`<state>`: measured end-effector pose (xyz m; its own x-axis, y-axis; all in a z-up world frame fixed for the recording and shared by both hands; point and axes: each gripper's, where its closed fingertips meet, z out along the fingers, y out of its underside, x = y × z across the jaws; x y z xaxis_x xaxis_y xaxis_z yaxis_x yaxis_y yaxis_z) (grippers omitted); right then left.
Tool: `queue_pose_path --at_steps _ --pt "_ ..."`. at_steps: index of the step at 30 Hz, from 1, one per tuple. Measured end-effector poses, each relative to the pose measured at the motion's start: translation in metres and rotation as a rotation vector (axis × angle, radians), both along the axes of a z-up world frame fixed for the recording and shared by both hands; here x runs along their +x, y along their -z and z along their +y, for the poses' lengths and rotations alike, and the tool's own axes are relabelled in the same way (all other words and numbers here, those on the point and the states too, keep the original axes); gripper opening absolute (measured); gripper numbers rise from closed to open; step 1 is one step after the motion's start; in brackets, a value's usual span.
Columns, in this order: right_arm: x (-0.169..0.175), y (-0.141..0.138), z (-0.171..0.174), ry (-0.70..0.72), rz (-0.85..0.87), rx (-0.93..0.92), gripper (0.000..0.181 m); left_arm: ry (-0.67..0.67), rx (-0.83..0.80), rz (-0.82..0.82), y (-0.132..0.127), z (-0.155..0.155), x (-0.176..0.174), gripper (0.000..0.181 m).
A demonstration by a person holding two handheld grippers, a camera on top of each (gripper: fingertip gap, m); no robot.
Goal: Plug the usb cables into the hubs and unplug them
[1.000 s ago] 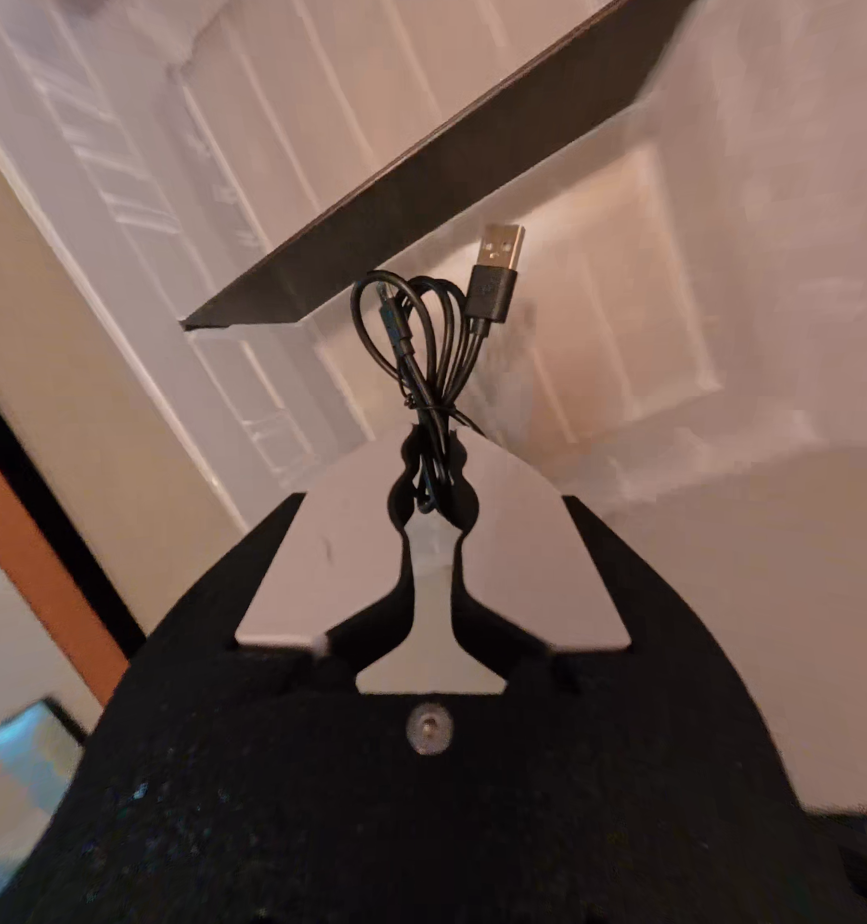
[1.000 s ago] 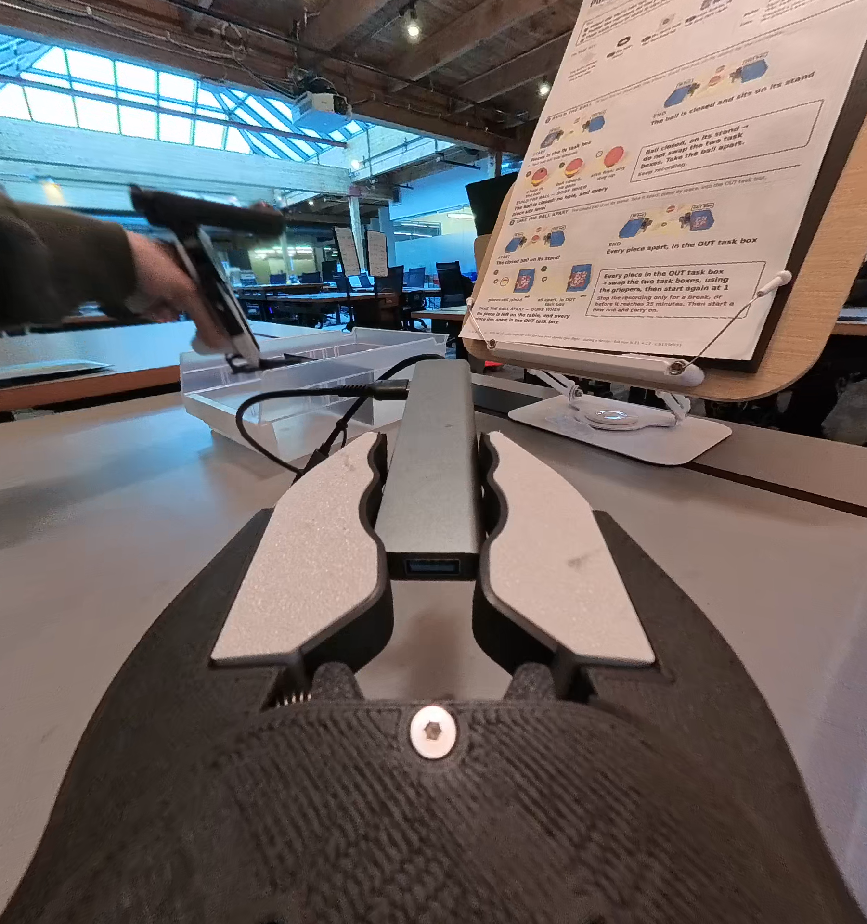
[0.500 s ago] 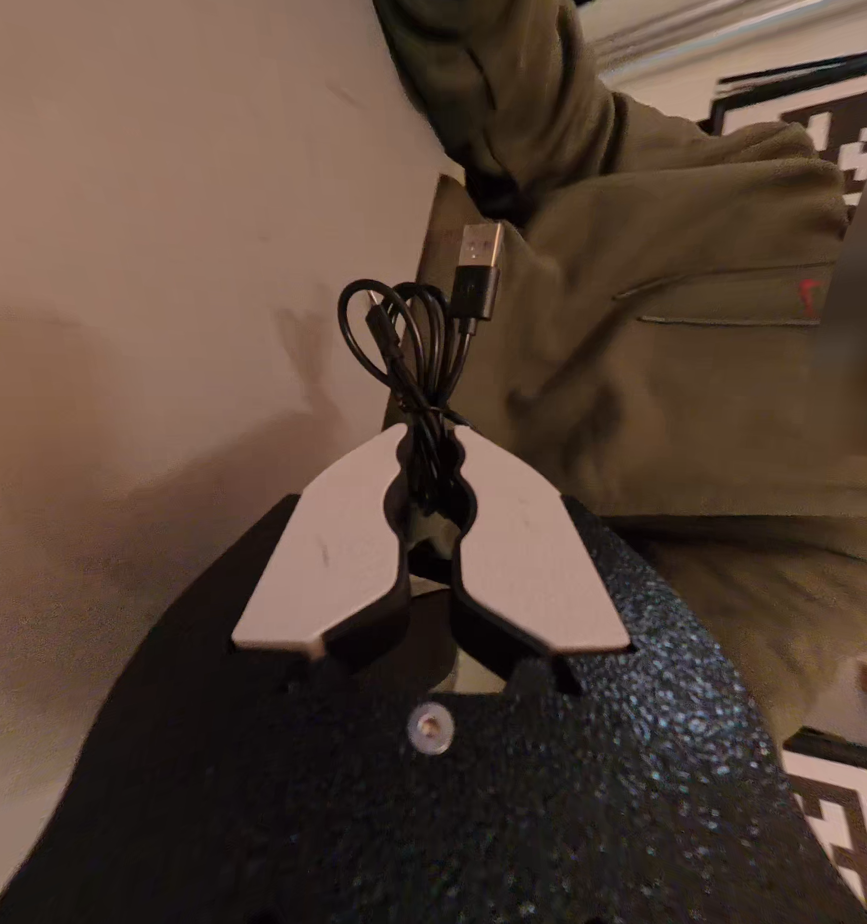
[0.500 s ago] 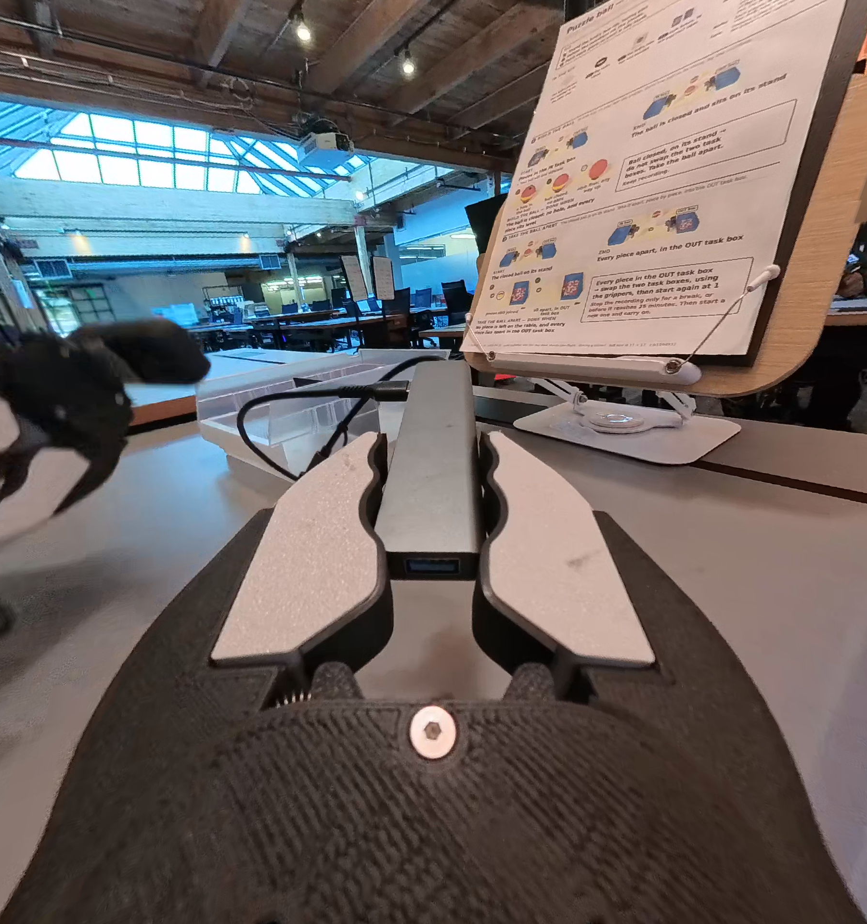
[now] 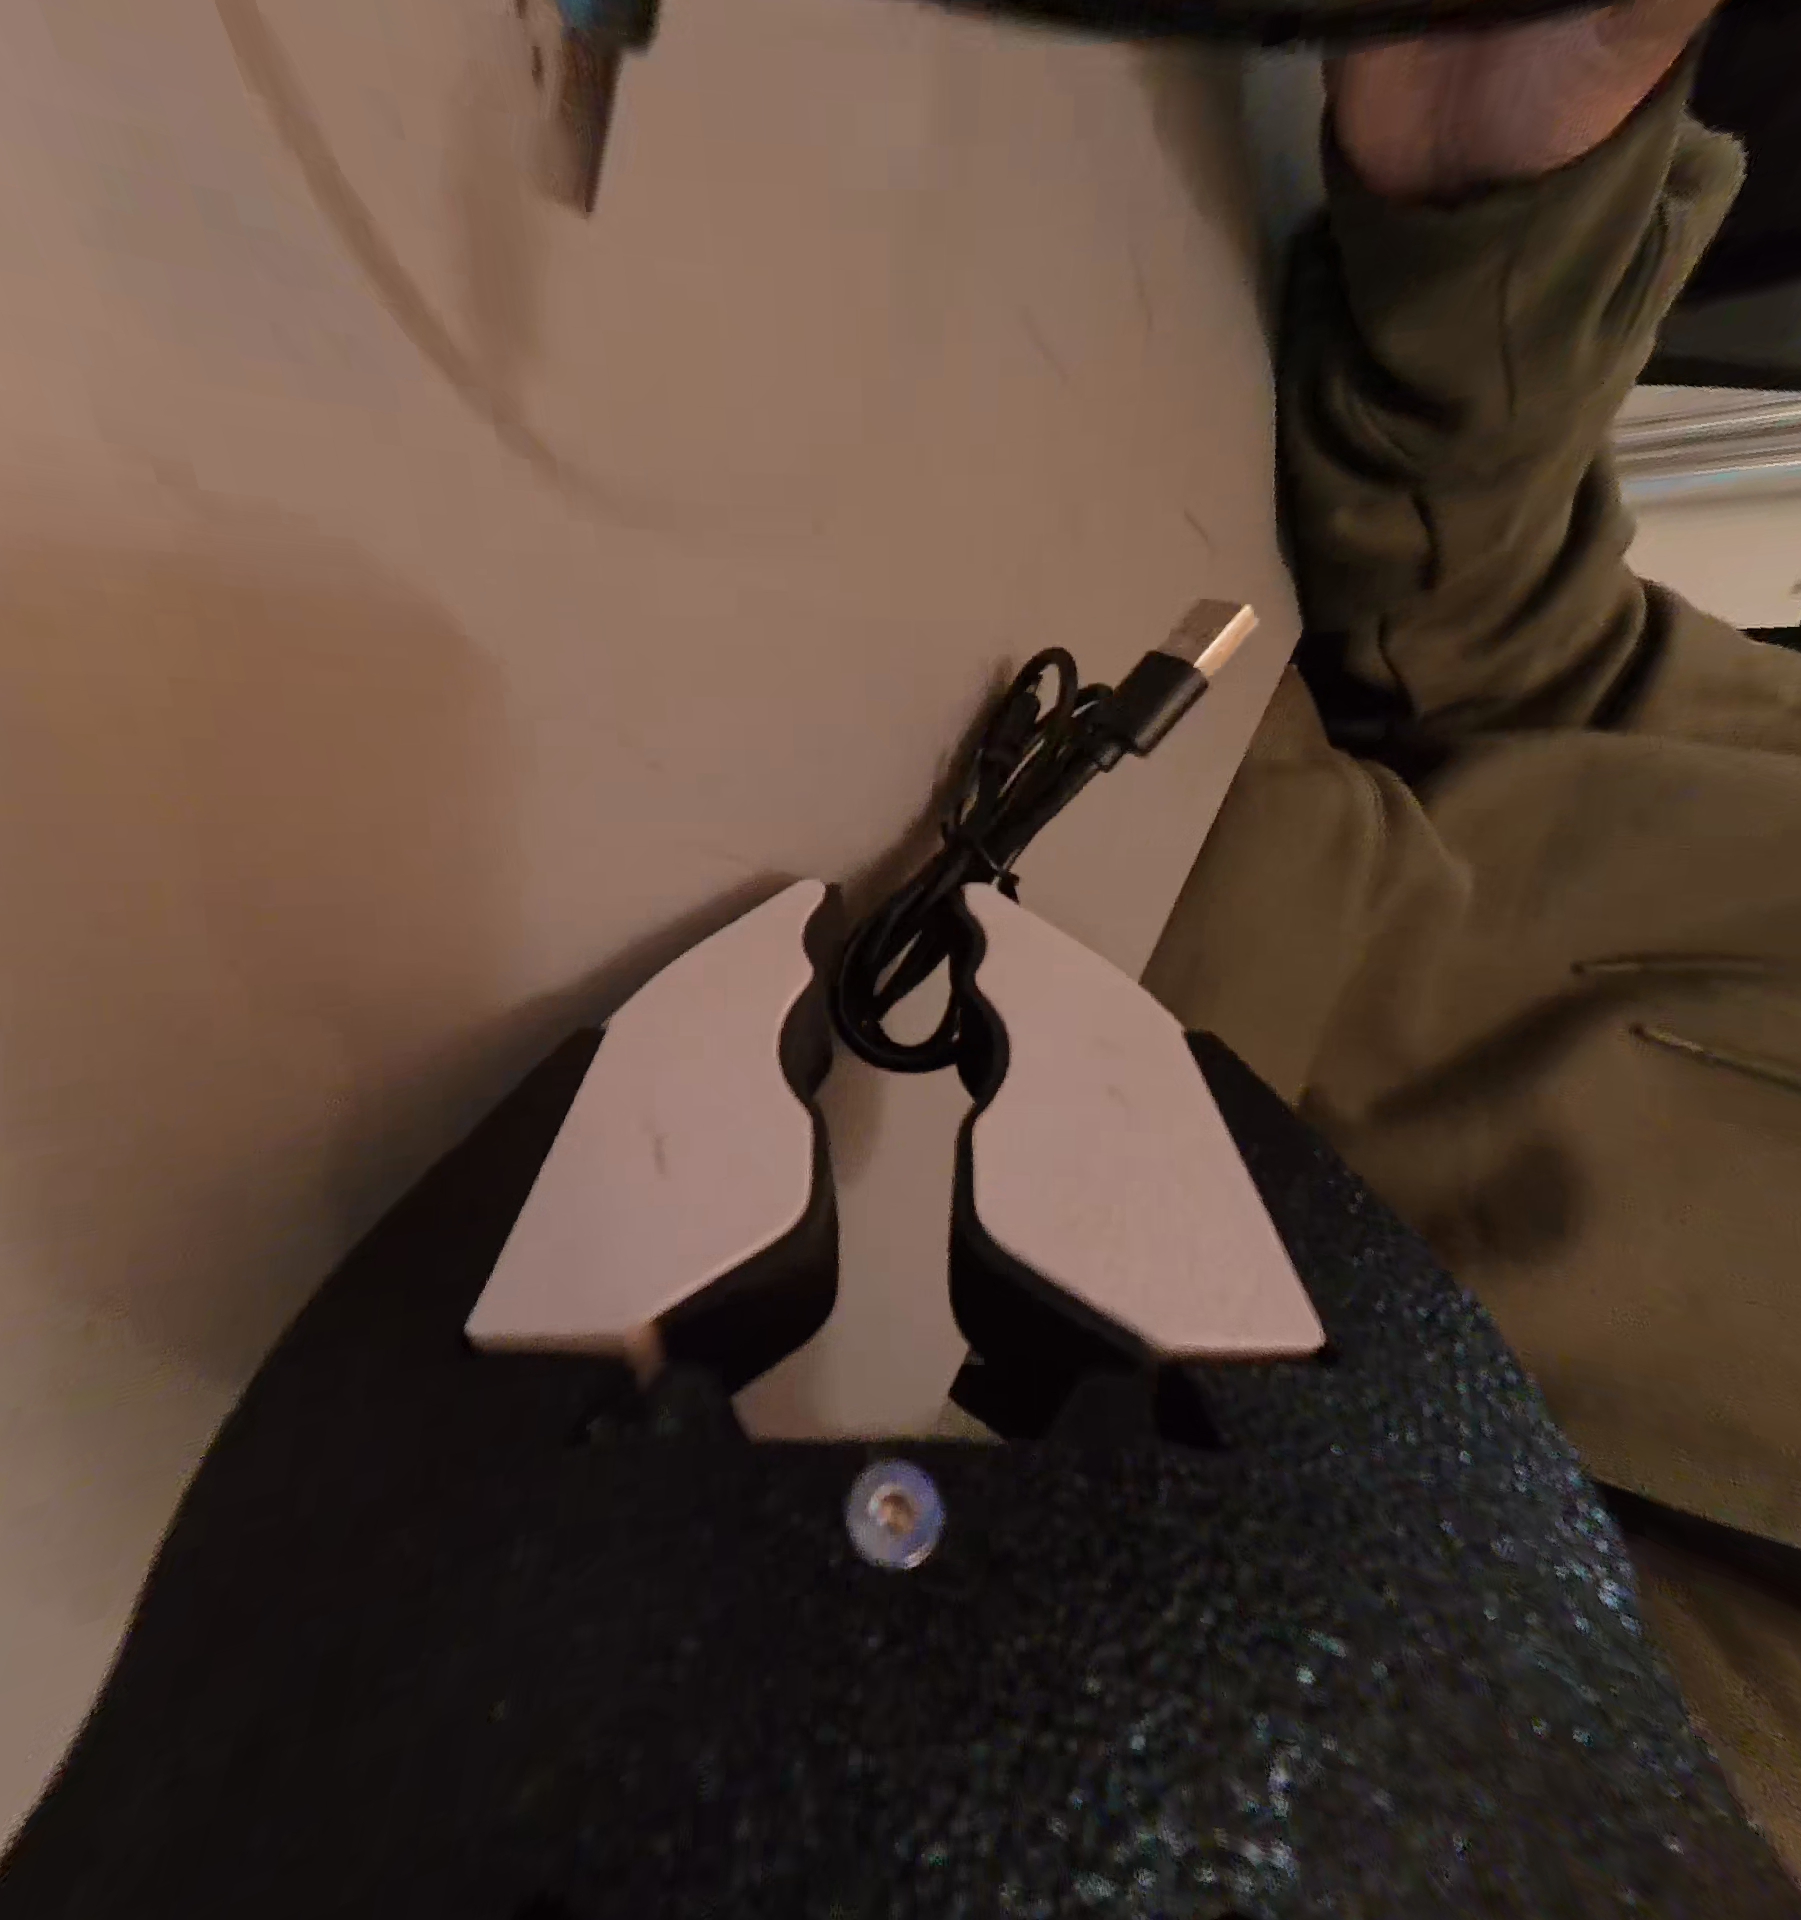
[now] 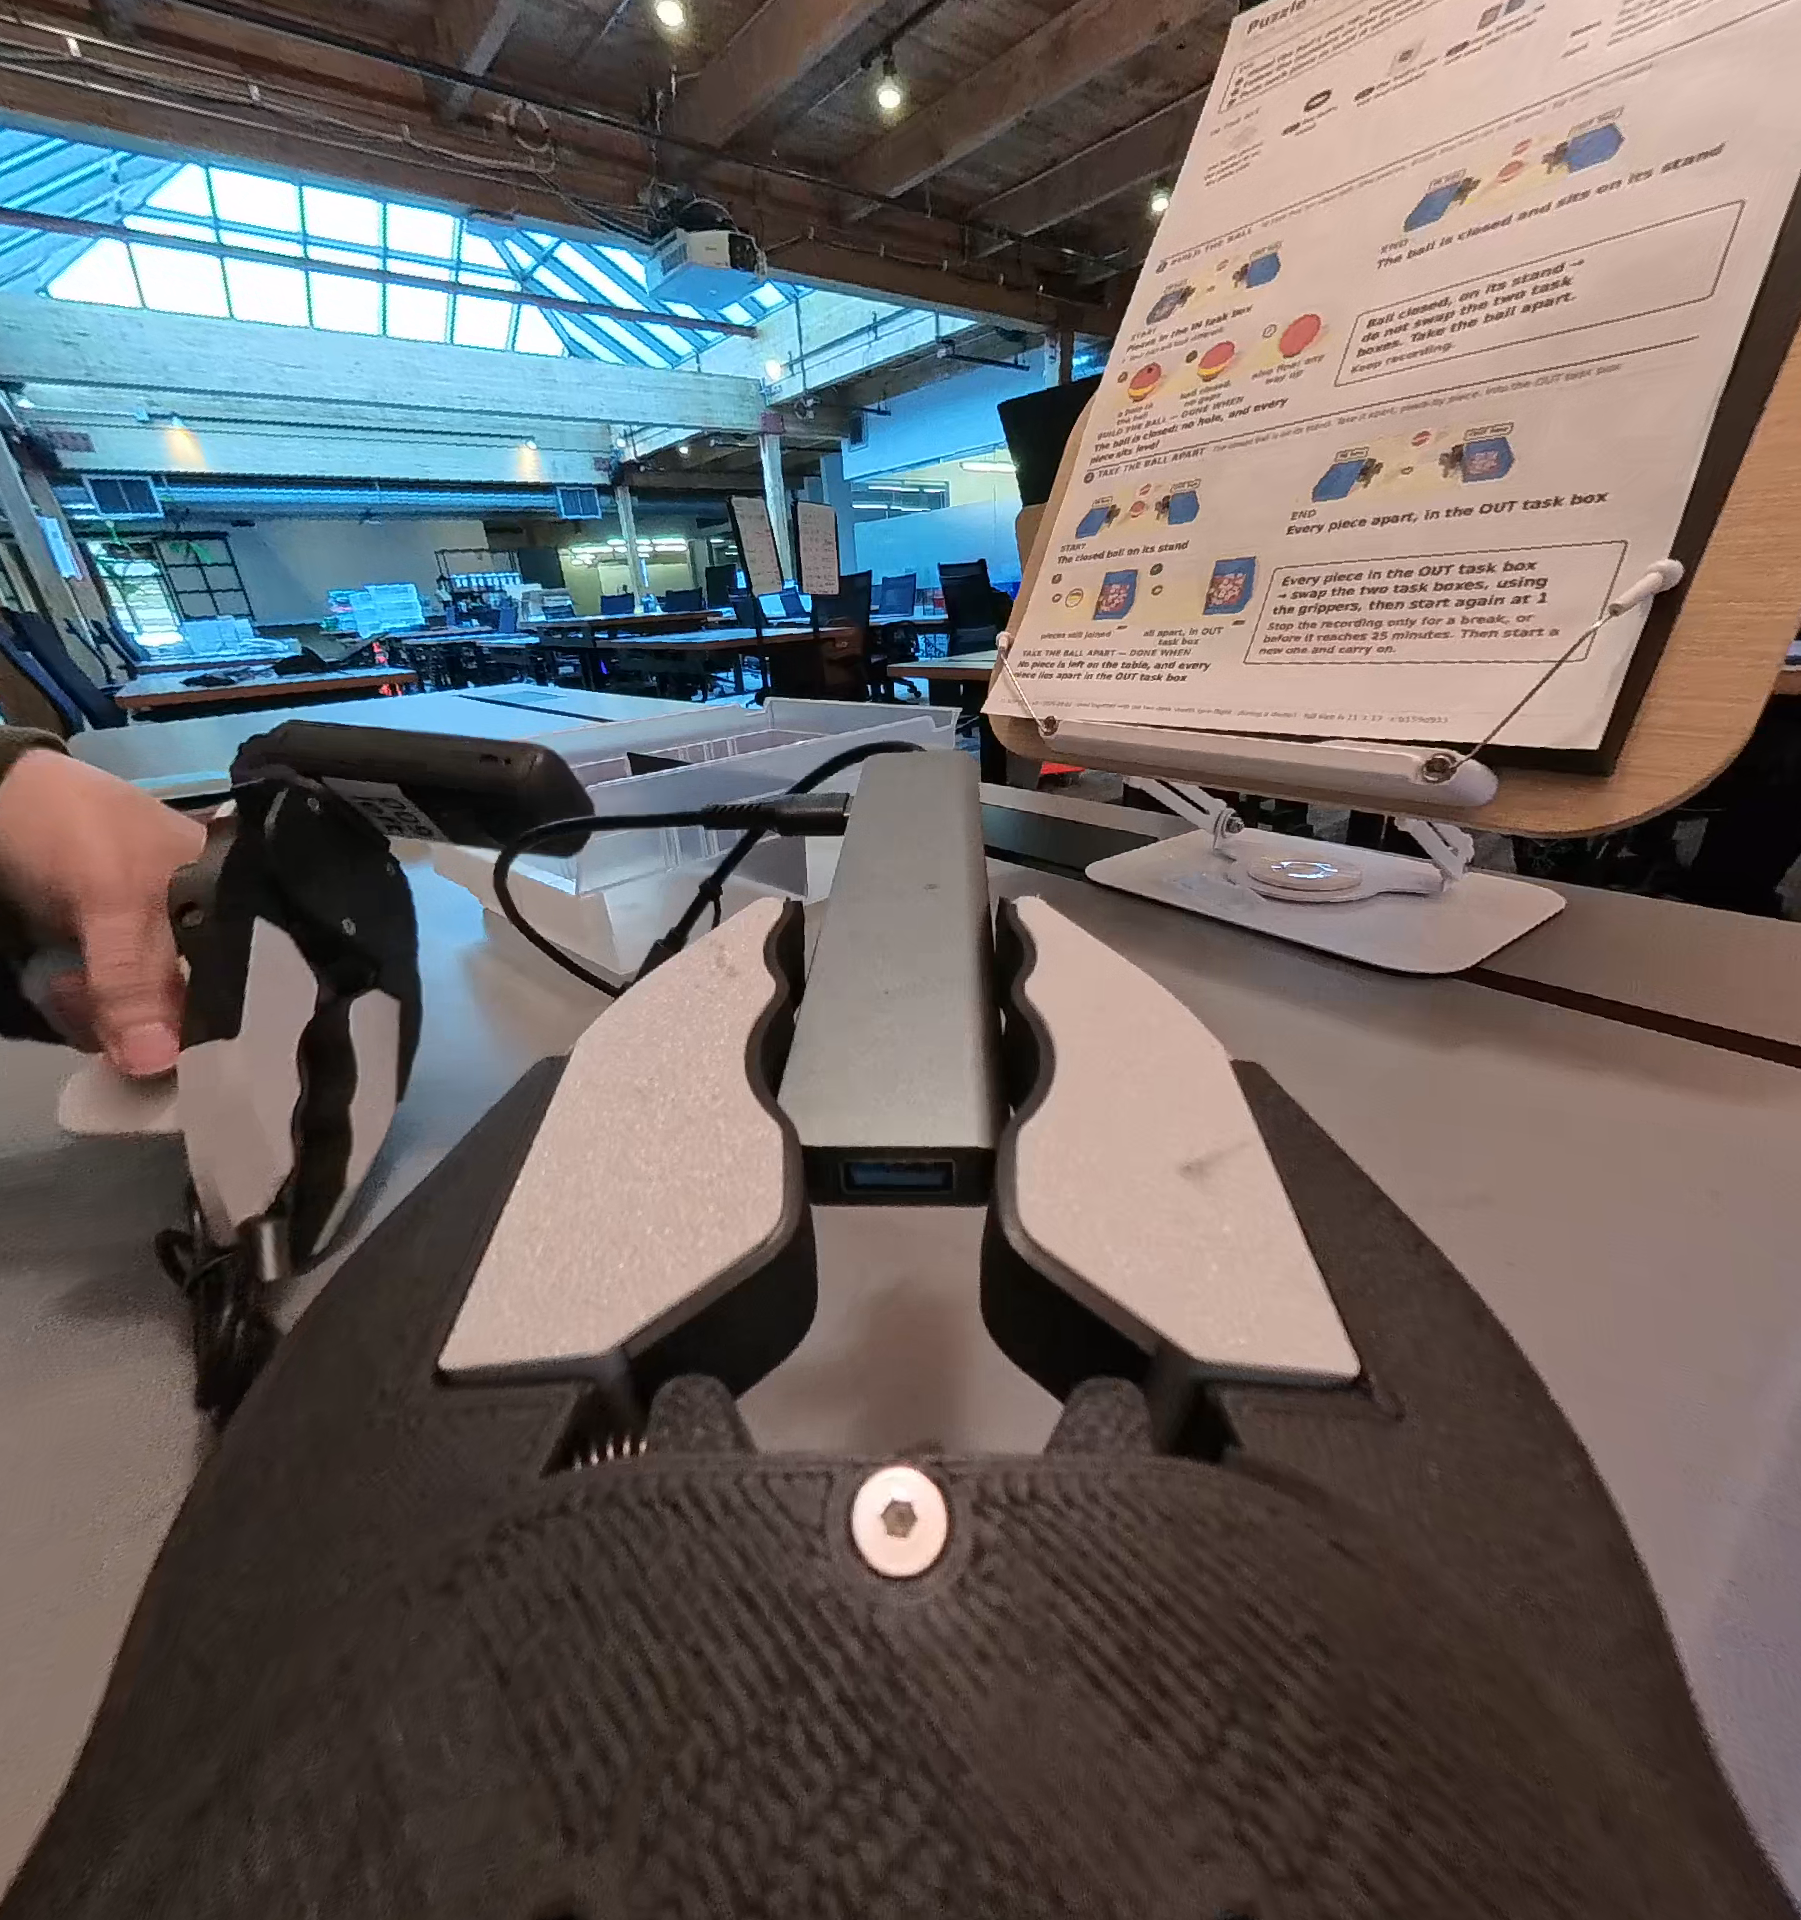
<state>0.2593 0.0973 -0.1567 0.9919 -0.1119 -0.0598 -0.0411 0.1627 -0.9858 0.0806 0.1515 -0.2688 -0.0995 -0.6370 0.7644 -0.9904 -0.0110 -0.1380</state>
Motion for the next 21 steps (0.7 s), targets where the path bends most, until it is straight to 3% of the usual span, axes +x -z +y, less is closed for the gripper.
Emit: queue_pose_path --at_steps 6,9,13,16,21 --pt "-0.002 0.001 0.001 0.0 -0.017 -0.01 0.035 -0.066 0.139 -0.19 -0.003 0.025 0.021 0.019" --pt "-0.001 0.001 0.002 0.006 -0.019 -0.011 0.035 -0.103 0.327 -0.332 -0.011 0.038 0.033 0.019" --pt "0.0 0.001 0.002 0.011 -0.021 -0.013 0.035 -0.103 0.587 -0.525 -0.02 0.033 0.048 0.019" --pt "-0.002 0.001 0.003 0.009 -0.032 -0.016 0.035 -0.058 0.716 -0.53 -0.01 0.026 0.05 0.019" --pt "-0.004 0.002 0.003 0.005 -0.043 -0.022 0.035 0.024 0.703 -0.446 0.007 0.008 0.044 0.02"
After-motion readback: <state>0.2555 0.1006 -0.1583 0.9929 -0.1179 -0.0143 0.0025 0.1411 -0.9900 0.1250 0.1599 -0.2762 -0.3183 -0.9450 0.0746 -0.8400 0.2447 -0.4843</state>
